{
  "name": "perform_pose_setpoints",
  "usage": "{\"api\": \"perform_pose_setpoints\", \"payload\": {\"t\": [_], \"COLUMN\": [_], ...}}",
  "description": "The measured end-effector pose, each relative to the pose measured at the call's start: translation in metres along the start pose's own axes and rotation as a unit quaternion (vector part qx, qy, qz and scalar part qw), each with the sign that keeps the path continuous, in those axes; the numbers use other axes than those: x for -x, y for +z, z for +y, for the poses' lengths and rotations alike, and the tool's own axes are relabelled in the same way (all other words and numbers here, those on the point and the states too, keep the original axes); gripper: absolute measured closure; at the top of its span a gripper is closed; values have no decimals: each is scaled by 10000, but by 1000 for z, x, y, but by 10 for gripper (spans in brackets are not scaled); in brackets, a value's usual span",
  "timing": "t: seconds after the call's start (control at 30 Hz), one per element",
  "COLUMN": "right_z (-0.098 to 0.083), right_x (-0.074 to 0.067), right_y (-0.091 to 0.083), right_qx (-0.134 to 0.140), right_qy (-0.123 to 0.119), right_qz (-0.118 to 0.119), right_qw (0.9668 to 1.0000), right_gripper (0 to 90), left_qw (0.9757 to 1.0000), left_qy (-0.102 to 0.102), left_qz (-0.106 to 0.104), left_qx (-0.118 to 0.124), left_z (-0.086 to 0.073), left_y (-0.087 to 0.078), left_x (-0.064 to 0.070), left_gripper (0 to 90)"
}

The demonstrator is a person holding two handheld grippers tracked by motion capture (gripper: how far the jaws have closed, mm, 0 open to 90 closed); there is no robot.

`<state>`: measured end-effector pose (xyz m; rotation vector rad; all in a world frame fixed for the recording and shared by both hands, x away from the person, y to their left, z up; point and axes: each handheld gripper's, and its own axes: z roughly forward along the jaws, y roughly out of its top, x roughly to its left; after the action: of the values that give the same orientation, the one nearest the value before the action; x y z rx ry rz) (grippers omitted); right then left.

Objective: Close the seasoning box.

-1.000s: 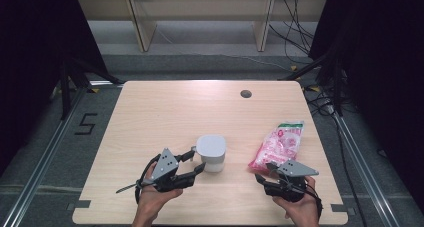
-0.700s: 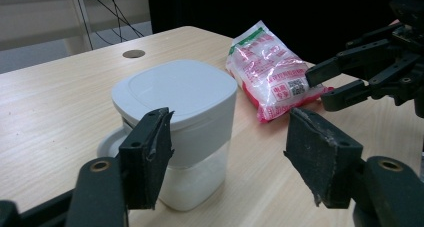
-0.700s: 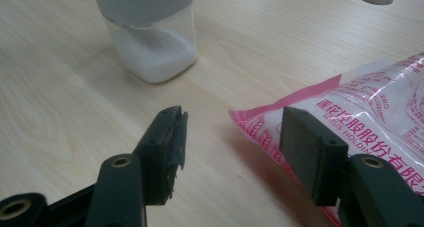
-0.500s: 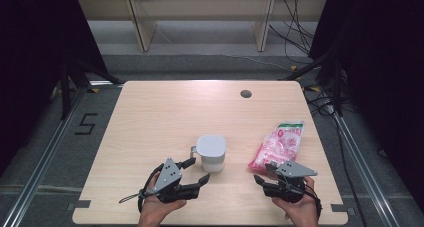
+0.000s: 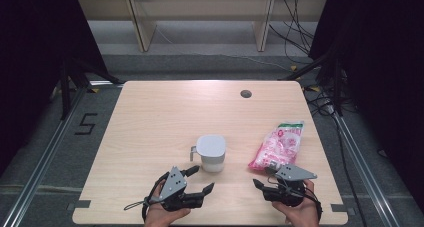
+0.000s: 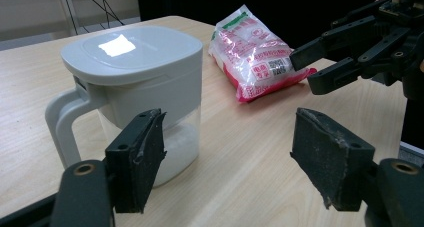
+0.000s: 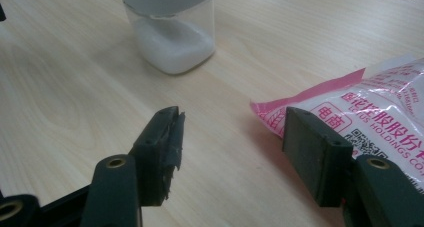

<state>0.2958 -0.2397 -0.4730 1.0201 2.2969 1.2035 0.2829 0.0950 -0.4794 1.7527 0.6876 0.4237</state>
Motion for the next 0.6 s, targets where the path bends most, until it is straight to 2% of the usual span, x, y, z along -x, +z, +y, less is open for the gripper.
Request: {"api": "perform_pose_setpoints", "payload": {"t": [0.03, 0.07, 0.1, 0.13, 0.2, 0.27, 0.3, 0.4, 0.43, 0.47, 0.5, 0.53, 0.57, 0.6], "right_z": [-1, -1, -2, -2, -3, -4, -5, -8, -9, -10, -11, -13, -14, -15], "right_x": [-1, 0, -3, -3, -2, -3, -5, -5, -8, -8, -5, -9, -7, -7], "right_y": [0, 0, 0, -1, -1, -1, -1, -1, -2, -1, -2, -2, -2, -2], "right_qx": [19, -25, -10, -43, 7, -73, -106, -191, -287, -266, -360, -352, -357, -407], "right_qy": [26, -63, 39, 28, -69, -38, 47, -55, 103, 107, -71, 77, -49, -9], "right_qz": [32, 32, 1, 42, 16, 96, 128, 159, 222, 302, 360, 219, 218, 259], "right_qw": [10000, 10000, 10000, 10000, 10000, 9999, 9999, 9997, 9993, 9991, 9987, 9991, 9991, 9988], "right_gripper": [408, 406, 402, 398, 385, 372, 368, 356, 351, 349, 347, 345, 343, 343], "left_qw": [10000, 10000, 10000, 10000, 9999, 9999, 9998, 9998, 9997, 9996, 9996, 9996, 9998, 9994], "left_qy": [-31, -31, -52, -74, -108, -112, -176, -211, -221, -247, -250, -243, -151, -326], "left_qz": [14, 14, 20, 19, -12, 22, -15, -32, -69, -50, -34, -45, -53, -25], "left_qx": [-5, -5, -24, -11, -9, -67, -27, -41, -47, -96, -131, -157, -123, -104], "left_z": [-3, -3, -7, -8, -13, -16, -19, -24, -26, -29, -31, -33, -34, -35], "left_y": [0, 0, 0, 0, -1, -3, -2, -2, -2, -2, -2, -2, -2, -2], "left_x": [1, 1, 2, 2, 3, 4, 6, 7, 7, 7, 7, 6, 4, 6], "left_gripper": [278, 276, 273, 272, 269, 266, 265, 263, 262, 261, 261, 261, 261, 261]}}
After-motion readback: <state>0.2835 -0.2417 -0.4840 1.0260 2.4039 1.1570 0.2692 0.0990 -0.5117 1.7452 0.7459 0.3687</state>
